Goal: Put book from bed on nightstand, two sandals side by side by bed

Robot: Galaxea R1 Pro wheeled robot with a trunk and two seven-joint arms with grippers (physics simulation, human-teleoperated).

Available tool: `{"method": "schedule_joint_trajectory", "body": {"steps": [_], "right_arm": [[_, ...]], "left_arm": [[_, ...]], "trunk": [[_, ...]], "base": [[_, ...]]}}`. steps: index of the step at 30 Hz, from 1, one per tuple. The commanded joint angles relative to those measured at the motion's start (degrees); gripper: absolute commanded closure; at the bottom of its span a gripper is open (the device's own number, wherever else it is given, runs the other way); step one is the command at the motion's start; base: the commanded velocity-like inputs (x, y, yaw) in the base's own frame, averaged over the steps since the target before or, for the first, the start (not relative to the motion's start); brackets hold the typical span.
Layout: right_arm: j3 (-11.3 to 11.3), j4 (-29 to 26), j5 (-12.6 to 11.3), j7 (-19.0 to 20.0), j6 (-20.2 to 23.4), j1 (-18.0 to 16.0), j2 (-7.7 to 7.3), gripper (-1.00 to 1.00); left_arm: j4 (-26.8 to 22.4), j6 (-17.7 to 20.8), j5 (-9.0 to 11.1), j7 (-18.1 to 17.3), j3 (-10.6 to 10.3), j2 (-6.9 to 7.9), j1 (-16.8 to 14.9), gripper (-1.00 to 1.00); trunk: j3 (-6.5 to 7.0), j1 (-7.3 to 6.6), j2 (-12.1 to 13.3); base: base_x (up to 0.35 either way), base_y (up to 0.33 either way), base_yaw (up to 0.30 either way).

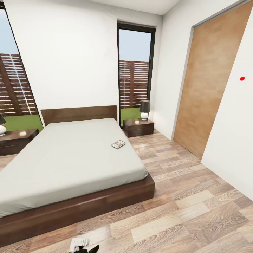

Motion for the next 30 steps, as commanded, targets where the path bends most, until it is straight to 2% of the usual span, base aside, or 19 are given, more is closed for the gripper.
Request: {"method": "schedule_joint_trajectory", "body": {"steps": [1,12,13,24,29,30], "right_arm": [[-0.06,-0.09,0.01,-0.01,0.0,0.02,0.02,-1.0],[-0.1,-0.09,0.01,-0.01,-0.08,0.02,0.02,-1.0],[-0.11,-0.09,0.01,-0.01,-0.08,0.02,0.03,-1.0],[-0.09,-0.21,0.17,-0.45,0.37,0.02,0.26,-1.0],[-0.1,-1.02,0.25,-0.58,1.02,0.02,0.35,-1.0],[-0.08,-2.29,0.26,-0.6,1.93,-0.01,0.4,-1.0]], "left_arm": [[-0.36,0.66,0.61,-0.29,0.09,-0.01,-0.02,-1.0],[-3.9,4.2,0.7,-0.3,0.1,-0.29,-0.02,-1.0],[-30.27,18.04,0.7,-0.3,0.1,-0.28,-0.02,-1.0],[-32.08,18.81,0.66,-0.22,0.24,-0.2,-0.1,-1.0],[-32.15,18.8,0.71,-0.27,1.55,-0.05,-0.11,-1.0],[-32.16,18.8,0.71,-0.28,2.37,-0.07,-0.11,-1.0]], "trunk": [[-0.05,0.0,-0.03],[-0.05,0.0,-0.03],[-0.05,0.0,-0.03],[-0.05,0.0,-0.03],[-0.05,0.0,-0.03],[-0.05,0.0,-0.03]], "base": [[0.0,0.0,0.0],[0.0,0.0,0.0],[0.0,0.0,0.0],[0.0,0.0,0.0],[0.0,0.0,0.0],[0.0,0.0,0.0]]}}
